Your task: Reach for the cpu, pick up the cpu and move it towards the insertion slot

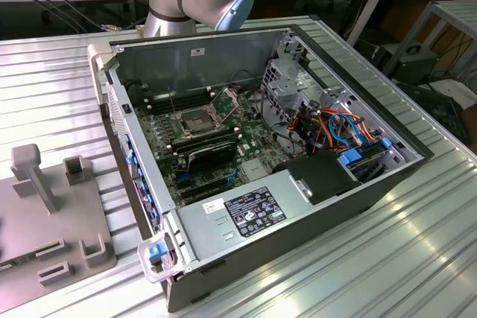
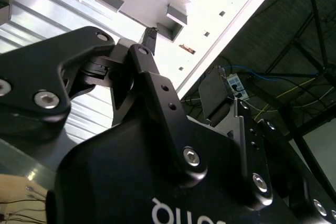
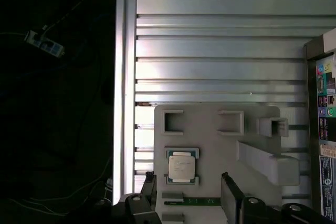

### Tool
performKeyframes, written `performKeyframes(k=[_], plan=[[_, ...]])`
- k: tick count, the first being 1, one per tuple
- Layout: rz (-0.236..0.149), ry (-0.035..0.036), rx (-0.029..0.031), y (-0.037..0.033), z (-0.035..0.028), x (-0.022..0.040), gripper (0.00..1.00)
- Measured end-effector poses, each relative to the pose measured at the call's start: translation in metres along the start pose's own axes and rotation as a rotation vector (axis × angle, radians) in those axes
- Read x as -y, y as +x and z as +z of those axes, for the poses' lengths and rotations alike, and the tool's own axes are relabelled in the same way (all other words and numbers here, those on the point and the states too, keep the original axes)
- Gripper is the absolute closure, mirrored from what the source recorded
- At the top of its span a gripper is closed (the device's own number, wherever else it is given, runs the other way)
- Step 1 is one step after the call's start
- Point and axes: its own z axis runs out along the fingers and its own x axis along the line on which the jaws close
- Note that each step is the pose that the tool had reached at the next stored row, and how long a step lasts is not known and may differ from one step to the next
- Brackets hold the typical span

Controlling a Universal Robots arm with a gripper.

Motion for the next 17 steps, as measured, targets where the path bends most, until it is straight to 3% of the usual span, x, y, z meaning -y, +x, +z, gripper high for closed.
performKeyframes(k=[8,17], plan=[[0.0,0.0,-0.0008,0.0001,0.0043,0.0002,0.4],[0.0,0.0001,-0.0014,0.0005,0.022,0.0011,0.4]])
